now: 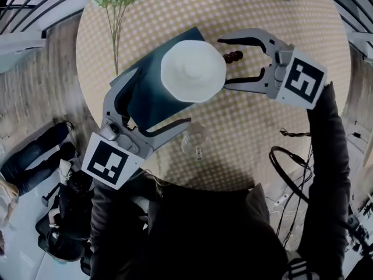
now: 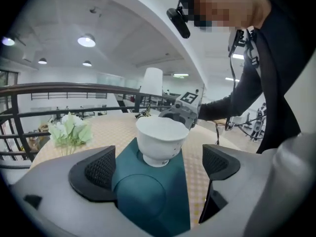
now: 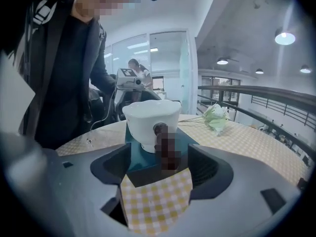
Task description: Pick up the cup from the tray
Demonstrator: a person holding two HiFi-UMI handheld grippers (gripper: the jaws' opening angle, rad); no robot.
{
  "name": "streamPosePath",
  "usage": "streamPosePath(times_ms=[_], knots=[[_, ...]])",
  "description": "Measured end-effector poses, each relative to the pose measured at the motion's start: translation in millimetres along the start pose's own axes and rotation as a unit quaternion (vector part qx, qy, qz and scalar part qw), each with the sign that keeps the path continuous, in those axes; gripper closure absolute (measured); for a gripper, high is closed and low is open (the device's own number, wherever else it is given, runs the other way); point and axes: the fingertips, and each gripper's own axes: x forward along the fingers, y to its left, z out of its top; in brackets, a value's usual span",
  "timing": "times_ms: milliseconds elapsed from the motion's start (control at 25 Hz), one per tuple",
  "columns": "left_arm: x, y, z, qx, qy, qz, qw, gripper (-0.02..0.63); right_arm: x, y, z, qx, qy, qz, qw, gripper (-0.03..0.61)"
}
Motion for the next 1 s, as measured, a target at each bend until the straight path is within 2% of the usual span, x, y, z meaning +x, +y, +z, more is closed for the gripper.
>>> streamPosePath(times_ms=[200, 320, 480, 680, 1000], knots=[[17, 5, -9, 0.050, 0.051, -0.013, 0.9974, 0.060, 18, 0, 1, -0.002, -0.004, -0.010, 1.000, 0.244], [27, 6, -15, 0.065, 0.071, -0.024, 0.9951, 0.054, 30, -1, 4, -0.007, -0.011, -0.011, 1.000, 0.241], [40, 7, -20, 0.072, 0.081, -0.040, 0.9934, 0.052, 43, 1, 5, -0.008, -0.014, -0.002, 1.000, 0.239], [59, -3, -25, 0.093, 0.085, -0.070, 0.9895, 0.053, 45, 0, 5, -0.004, -0.018, -0.013, 1.000, 0.240], [73, 7, -9, 0.103, 0.072, -0.039, 0.9913, 0.057, 47, -2, 12, -0.007, -0.028, -0.027, 0.999, 0.241]])
